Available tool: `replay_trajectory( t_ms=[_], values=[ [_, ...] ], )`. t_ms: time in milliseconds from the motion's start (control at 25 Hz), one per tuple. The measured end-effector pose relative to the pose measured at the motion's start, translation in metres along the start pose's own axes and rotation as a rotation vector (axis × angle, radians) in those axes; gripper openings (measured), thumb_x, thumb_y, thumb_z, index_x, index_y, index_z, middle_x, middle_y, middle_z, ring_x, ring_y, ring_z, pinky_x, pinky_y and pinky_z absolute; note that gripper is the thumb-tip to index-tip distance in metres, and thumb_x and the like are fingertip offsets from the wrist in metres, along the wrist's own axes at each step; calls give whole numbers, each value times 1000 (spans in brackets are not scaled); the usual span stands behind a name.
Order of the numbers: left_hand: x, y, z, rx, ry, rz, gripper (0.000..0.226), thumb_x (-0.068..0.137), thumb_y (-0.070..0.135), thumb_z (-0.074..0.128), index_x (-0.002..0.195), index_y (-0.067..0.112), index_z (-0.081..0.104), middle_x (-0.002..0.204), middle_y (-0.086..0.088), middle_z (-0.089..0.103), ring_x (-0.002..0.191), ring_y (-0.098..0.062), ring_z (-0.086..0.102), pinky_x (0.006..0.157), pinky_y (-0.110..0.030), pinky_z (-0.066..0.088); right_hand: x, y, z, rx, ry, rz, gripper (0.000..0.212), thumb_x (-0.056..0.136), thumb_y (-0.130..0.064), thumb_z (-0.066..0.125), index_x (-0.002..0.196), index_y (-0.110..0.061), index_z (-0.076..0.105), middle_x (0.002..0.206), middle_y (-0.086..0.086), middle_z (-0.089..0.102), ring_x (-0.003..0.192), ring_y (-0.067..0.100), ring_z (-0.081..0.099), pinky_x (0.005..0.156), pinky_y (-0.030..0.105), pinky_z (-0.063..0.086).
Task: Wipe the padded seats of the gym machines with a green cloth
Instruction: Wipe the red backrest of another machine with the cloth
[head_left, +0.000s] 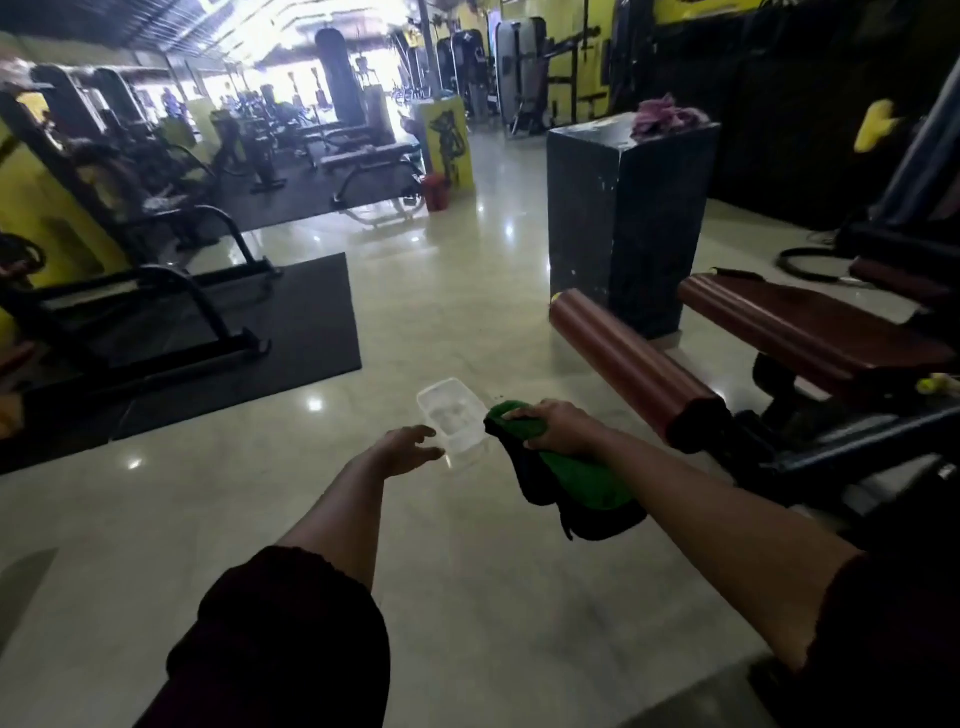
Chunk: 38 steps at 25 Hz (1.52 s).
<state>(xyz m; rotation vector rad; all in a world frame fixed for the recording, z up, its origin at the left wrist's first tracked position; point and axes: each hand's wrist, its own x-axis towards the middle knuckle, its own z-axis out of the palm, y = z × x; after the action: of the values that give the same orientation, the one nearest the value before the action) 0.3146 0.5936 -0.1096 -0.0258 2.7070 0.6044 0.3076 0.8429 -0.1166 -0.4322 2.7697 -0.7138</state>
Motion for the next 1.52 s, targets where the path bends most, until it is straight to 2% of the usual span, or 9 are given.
replay_trajectory(
  t_ms=[160, 360, 520, 680, 920, 1240, 1520],
  values=[
    [110, 12, -50, -66, 29, 57, 52, 90, 36, 59, 136, 16, 47, 137, -10, 52, 124, -24, 50, 97, -26, 39, 101, 17, -42, 1, 7, 46, 55, 85, -23, 64, 134, -39, 45, 131, 13, 47, 118, 31, 47, 94, 32, 40],
    [238, 23, -82, -283, 16, 137, 50, 88, 35, 62, 133, 18, 51, 134, -10, 54, 121, -23, 53, 94, -27, 40, 208, 48, -88, -5, 43, 122, 55, 86, -22, 64, 135, -38, 45, 135, 13, 48, 114, 30, 53, 93, 33, 44],
    [365, 26, -129, -404, -25, 214, 51, 87, 31, 65, 133, 15, 51, 132, -14, 54, 118, -26, 54, 96, -32, 43, 312, 73, -125, -92, 146, 213, 55, 85, -32, 63, 134, -43, 42, 114, 14, 52, 102, 27, 53, 83, 31, 44],
    [483, 30, -172, -365, -104, 249, 52, 85, 34, 66, 132, 17, 52, 132, -13, 55, 120, -28, 53, 103, -39, 43, 397, 91, -154, 14, 185, 358, 55, 83, -29, 65, 131, -45, 45, 120, 10, 51, 111, 27, 52, 92, 31, 41],
    [636, 77, -200, -286, -238, 331, 54, 85, 36, 65, 134, 18, 49, 135, -13, 52, 122, -28, 51, 104, -39, 42, 486, 135, -180, 102, 269, 519, 53, 85, -23, 65, 133, -37, 46, 127, 14, 49, 113, 28, 50, 87, 24, 34],
    [788, 154, -214, -187, -282, 391, 53, 89, 35, 61, 136, 17, 46, 139, -11, 50, 127, -26, 47, 102, -35, 39, 598, 229, -236, 135, 264, 553, 56, 86, -21, 64, 136, -35, 43, 143, 10, 41, 127, 26, 43, 100, 24, 32],
    [878, 222, -213, -182, -321, 441, 52, 89, 32, 60, 136, 14, 46, 136, -12, 51, 125, -26, 48, 98, -32, 39, 665, 300, -287, 143, 270, 600, 57, 88, -23, 63, 139, -31, 40, 144, 11, 39, 128, 29, 41, 103, 30, 32]
  ],
)
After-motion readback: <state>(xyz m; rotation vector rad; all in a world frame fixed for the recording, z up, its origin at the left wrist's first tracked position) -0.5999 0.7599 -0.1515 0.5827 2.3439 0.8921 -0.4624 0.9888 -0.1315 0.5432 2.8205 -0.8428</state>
